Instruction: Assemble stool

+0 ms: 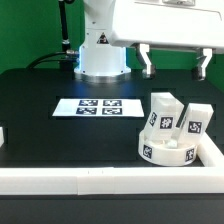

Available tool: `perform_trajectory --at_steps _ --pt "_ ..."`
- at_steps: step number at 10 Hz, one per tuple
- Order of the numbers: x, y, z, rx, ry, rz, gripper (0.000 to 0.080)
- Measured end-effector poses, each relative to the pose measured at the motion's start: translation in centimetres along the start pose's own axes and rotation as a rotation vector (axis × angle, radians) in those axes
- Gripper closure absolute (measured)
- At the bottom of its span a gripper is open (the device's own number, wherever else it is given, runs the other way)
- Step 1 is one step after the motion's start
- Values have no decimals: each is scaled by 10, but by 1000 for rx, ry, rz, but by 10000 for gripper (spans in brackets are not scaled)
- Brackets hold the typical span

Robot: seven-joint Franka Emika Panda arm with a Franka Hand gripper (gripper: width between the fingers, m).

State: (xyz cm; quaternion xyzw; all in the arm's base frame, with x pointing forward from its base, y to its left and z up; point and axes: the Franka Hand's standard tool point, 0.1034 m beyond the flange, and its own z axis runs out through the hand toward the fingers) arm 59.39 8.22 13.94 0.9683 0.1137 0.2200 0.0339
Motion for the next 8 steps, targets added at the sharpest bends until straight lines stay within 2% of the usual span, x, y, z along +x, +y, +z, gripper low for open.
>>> perform_trajectory --at_steps 1,2,4,5,7,8 --pt "-4 5 2 1 -16 1 151" --pt "-14 18 6 8 -70 35 151" --pt "-20 25 3 58 -187 85 151" --pt "-20 32 0 101 -258 126 151" --pt "-19 32 1 104 -272 132 151" --pt "-23 29 0 119 -315 137 151"
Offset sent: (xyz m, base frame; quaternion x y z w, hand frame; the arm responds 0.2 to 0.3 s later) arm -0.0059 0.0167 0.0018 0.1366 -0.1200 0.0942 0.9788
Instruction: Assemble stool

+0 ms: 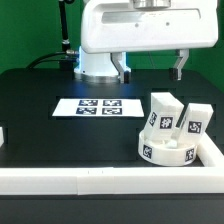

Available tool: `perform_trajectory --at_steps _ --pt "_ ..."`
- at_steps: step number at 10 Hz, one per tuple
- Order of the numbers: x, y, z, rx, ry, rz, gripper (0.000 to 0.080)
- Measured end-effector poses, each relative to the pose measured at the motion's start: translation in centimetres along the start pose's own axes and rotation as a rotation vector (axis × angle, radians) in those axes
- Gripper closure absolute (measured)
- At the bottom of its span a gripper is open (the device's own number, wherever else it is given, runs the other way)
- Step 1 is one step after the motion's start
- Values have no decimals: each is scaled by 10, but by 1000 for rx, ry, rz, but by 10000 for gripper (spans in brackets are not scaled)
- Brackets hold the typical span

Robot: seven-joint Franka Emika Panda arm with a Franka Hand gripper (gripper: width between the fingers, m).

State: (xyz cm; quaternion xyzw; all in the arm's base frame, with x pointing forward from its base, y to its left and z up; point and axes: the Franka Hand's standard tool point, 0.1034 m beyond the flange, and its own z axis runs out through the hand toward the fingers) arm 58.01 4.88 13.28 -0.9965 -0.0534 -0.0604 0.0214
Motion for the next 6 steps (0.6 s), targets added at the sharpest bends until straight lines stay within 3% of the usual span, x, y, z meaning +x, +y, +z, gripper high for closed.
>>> perform_trajectory --at_steps 3,4,6 --pt "2 -5 1 7 -12 -86 151" --pt "1 -11 5 11 -17 -185 151" --pt "1 -7 6 4 -17 -389 151"
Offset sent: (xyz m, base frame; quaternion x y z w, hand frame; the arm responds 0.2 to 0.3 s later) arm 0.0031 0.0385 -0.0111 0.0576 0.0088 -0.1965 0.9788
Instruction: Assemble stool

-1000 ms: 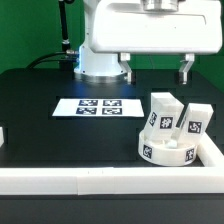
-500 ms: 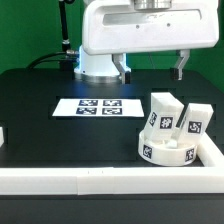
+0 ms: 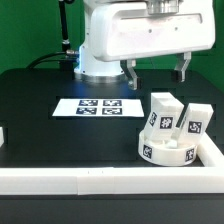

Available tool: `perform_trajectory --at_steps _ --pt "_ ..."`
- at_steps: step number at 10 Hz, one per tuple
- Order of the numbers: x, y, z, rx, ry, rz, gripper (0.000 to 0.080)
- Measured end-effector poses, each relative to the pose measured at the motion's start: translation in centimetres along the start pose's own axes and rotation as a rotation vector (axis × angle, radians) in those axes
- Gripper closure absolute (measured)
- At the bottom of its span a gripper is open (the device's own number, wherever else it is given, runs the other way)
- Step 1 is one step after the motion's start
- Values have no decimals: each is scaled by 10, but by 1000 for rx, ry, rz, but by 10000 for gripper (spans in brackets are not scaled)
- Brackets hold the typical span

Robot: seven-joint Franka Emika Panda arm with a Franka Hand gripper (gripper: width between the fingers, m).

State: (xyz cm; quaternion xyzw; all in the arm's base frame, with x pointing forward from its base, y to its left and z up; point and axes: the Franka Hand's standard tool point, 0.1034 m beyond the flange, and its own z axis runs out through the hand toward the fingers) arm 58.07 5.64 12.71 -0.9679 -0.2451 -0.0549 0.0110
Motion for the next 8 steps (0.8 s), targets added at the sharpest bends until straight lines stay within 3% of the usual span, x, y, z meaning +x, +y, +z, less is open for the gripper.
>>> perform_trajectory --at_steps 3,4,7,8 --pt "-2 6 0 -34 -23 -314 151" --pt "1 6 0 -64 -32 -506 151" --pt "5 -1 5 -84 -79 -826 151" --pt "3 3 4 -88 -93 -942 151"
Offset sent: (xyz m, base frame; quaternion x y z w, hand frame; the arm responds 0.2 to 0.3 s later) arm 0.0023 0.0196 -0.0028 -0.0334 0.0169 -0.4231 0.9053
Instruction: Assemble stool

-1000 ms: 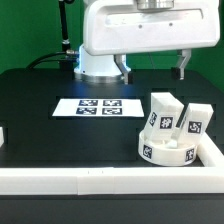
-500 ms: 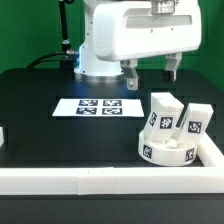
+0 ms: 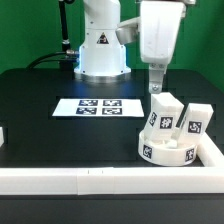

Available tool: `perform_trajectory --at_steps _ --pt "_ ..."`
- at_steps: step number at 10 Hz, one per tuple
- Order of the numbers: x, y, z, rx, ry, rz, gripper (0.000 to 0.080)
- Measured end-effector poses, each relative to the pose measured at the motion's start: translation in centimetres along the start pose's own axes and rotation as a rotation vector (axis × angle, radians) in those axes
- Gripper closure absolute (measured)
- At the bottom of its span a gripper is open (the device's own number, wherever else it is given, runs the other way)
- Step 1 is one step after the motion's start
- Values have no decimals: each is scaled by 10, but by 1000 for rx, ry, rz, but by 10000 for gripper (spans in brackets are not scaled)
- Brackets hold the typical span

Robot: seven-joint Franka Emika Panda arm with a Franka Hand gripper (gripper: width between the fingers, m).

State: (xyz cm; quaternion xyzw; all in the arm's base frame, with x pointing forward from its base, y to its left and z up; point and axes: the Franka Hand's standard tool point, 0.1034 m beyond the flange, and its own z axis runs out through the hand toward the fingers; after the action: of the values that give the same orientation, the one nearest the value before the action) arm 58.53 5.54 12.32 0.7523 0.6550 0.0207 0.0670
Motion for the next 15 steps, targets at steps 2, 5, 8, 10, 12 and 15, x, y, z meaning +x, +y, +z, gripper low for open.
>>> perform_trajectory --at_steps 2,5,8,10,12,15 --pt "-3 -1 1 -3 -21 -94 151" --pt "15 -11 16 19 -32 -87 151" --pt "19 -14 25 31 -36 -69 151" --pt "18 -12 27 30 -37 -66 151" --pt "15 -9 26 29 -38 -61 244" --pt "1 -1 24 20 -38 -69 562"
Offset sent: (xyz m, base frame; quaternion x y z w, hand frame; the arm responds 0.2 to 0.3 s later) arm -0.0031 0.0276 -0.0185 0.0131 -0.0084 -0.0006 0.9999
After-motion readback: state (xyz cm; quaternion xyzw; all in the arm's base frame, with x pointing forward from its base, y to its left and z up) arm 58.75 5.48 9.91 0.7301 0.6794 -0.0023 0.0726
